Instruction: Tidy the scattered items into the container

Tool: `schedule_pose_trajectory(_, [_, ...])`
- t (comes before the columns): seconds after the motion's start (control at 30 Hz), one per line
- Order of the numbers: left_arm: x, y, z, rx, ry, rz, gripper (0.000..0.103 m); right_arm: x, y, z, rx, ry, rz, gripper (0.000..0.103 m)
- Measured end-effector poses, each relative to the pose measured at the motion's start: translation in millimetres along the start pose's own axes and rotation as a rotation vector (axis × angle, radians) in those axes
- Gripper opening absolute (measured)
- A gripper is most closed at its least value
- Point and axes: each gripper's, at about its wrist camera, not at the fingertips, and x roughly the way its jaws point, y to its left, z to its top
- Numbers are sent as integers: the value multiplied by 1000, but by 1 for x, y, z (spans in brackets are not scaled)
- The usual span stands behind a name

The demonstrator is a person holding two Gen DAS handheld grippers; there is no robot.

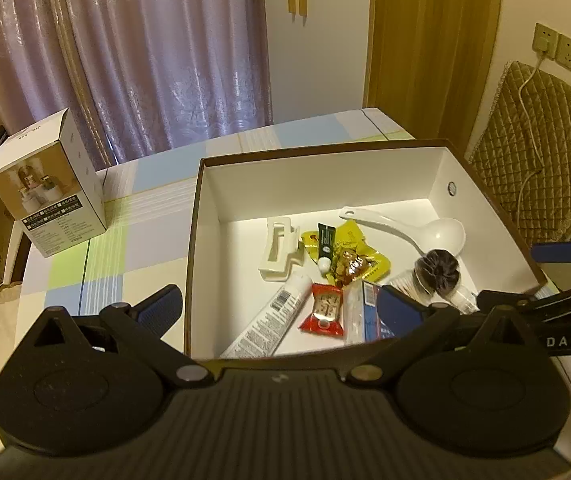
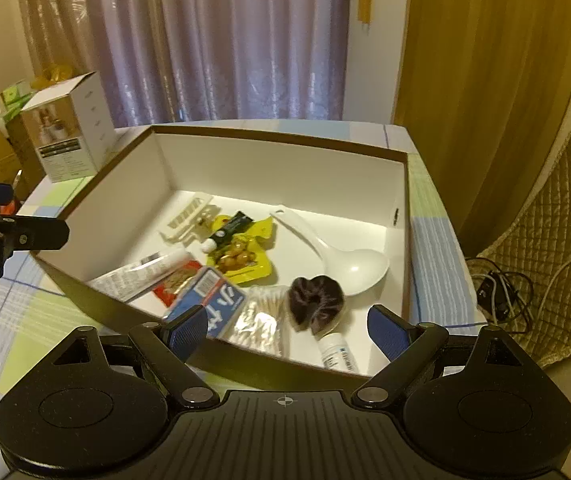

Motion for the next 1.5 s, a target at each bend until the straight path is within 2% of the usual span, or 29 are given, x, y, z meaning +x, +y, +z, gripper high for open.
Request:
schedule_pose_trajectory(0.33, [-25,0,-13,32,2,48,102,-23,12,-7,53,-8,52,92])
schedule_pose_trajectory(0.83, [-53,0,-37,48,11,8,102,-51,26,-33,123,3,13,92])
schedule_pose_trajectory(1.5, [-79,-2,-62,86,-2,-29,102,-78,52,-61,139,-2,-2,92])
